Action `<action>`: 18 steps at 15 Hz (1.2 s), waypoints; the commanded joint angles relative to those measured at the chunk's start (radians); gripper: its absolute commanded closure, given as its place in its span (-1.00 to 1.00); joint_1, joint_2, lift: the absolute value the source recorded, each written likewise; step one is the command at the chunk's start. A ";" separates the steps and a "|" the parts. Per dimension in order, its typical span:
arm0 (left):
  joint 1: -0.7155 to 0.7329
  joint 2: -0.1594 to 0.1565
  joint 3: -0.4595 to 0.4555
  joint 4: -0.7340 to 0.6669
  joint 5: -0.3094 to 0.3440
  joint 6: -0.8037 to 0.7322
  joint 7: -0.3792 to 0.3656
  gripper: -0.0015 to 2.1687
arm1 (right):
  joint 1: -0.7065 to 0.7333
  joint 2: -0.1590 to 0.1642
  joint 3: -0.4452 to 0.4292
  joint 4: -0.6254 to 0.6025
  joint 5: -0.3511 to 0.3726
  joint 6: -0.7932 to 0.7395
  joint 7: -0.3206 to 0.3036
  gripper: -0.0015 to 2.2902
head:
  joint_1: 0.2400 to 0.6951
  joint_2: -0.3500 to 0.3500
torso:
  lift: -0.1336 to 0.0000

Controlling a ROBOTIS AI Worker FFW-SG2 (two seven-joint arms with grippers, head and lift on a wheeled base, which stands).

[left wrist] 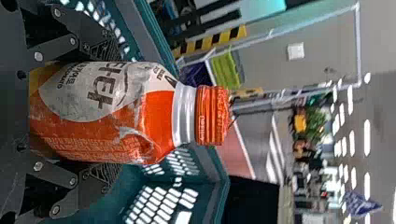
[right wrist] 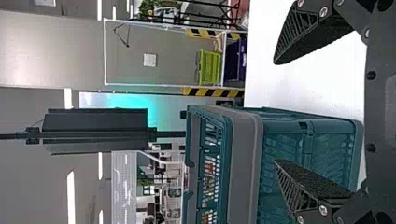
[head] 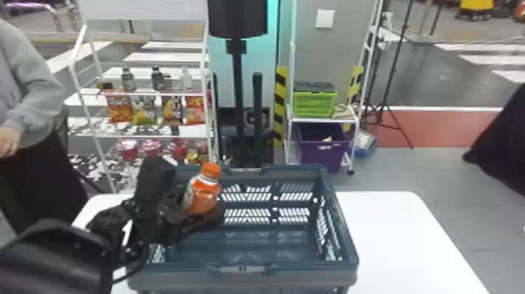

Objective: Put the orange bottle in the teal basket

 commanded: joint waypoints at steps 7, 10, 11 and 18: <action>-0.399 -0.043 -0.304 0.604 -0.171 -0.044 -0.253 -0.53 | 0.000 0.038 -0.005 0.021 0.026 0.003 -0.011 -0.87 | 0.14 0.00 | 1.00; -0.466 -0.138 -0.308 0.804 -0.314 -0.139 -0.319 -0.53 | 0.000 0.053 -0.003 0.024 0.038 0.003 -0.011 -0.87 | 0.14 0.00 | 1.00; -0.477 -0.172 -0.302 0.851 -0.395 -0.167 -0.325 -0.53 | 0.000 0.056 -0.003 0.026 0.041 0.003 -0.013 -0.87 | 0.14 0.00 | 1.00; -0.500 -0.275 -0.212 0.986 -0.619 -0.262 -0.410 -0.53 | 0.008 0.075 0.003 0.021 0.061 0.003 -0.014 -0.87 | 0.14 0.00 | 1.00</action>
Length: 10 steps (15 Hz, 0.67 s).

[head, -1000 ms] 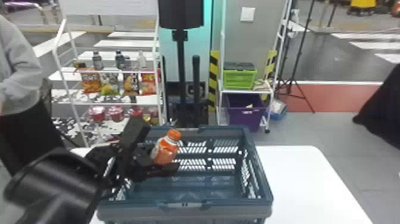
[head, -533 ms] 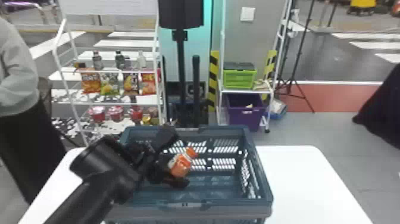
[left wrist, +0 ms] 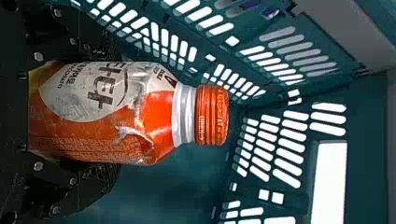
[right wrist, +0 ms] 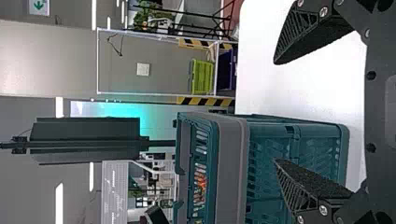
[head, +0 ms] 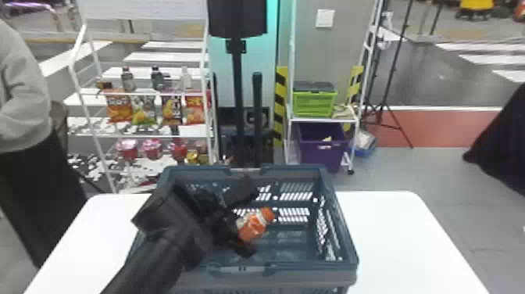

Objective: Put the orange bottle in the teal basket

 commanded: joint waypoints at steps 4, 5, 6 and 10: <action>-0.003 0.003 0.001 0.016 -0.031 0.002 -0.013 -0.64 | 0.006 0.008 0.007 -0.006 0.011 0.000 0.000 -0.87 | 0.14 0.00 | 1.00; 0.000 0.003 0.003 0.012 -0.031 0.002 -0.010 -0.72 | 0.007 0.008 0.007 -0.008 0.012 0.000 0.000 -0.87 | 0.14 0.00 | 1.00; 0.006 0.005 0.006 0.006 -0.031 0.002 -0.007 -0.79 | 0.010 0.008 0.007 -0.010 0.016 0.000 0.000 -0.87 | 0.14 0.00 | 1.00; 0.078 0.011 0.067 -0.150 -0.029 0.048 -0.013 -0.83 | 0.019 0.009 0.008 -0.020 0.020 0.000 -0.002 -0.87 | 0.14 0.00 | 1.00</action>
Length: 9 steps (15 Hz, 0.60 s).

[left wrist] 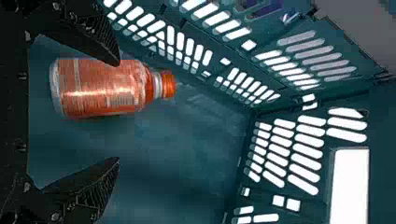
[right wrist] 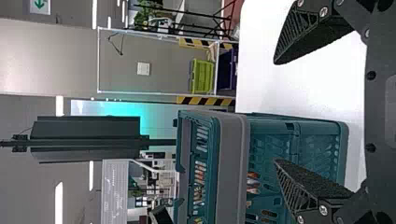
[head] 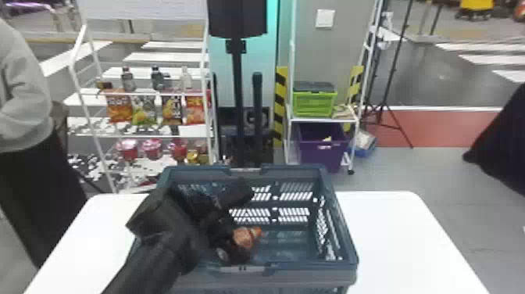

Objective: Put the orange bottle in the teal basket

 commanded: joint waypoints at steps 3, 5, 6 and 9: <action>0.133 0.007 0.125 -0.337 0.027 0.092 -0.011 -0.83 | 0.009 0.000 0.001 -0.013 0.003 0.000 0.000 -0.87 | 0.14 0.00 | 1.00; 0.195 0.010 0.185 -0.501 0.053 0.159 -0.011 -0.83 | 0.013 -0.002 0.002 -0.018 0.003 0.000 0.000 -0.87 | 0.14 0.00 | 1.00; 0.219 0.007 0.220 -0.570 0.081 0.199 -0.014 -0.83 | 0.015 -0.002 0.004 -0.022 0.004 0.000 0.000 -0.87 | 0.14 0.00 | 1.00; 0.334 -0.021 0.364 -0.816 0.208 0.294 0.003 -0.83 | 0.026 -0.003 0.004 -0.036 0.007 0.000 0.000 -0.87 | 0.14 0.00 | 1.00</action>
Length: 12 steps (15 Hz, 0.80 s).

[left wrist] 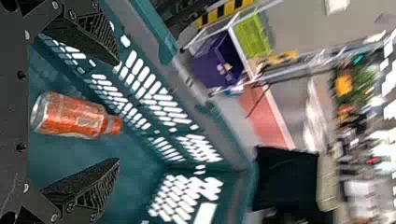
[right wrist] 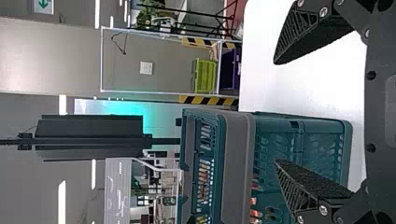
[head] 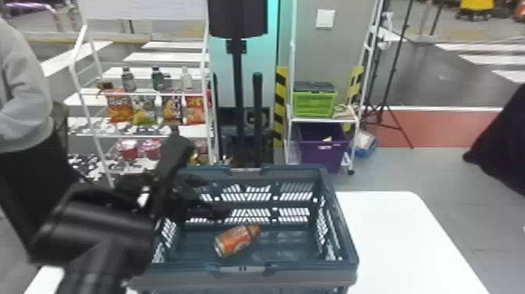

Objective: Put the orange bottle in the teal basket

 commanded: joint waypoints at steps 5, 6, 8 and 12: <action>0.405 -0.036 0.276 -0.518 0.310 0.131 0.180 -0.83 | 0.005 -0.022 0.008 -0.025 0.000 0.000 0.000 -0.87 | 0.14 0.00 | 1.00; 0.483 -0.036 0.312 -0.569 0.373 0.125 0.218 -0.83 | 0.003 -0.030 0.014 -0.027 -0.002 0.000 0.000 -0.87 | 0.14 0.00 | 1.00; 0.612 -0.036 0.375 -0.628 0.462 0.073 0.271 -0.83 | -0.001 -0.042 0.025 -0.030 -0.005 0.000 0.000 -0.87 | 0.14 0.00 | 1.00; 0.883 -0.036 0.416 -0.687 0.574 -0.329 0.337 -0.83 | -0.011 -0.073 0.043 -0.036 -0.013 0.003 0.000 -0.87 | 0.14 0.00 | 1.00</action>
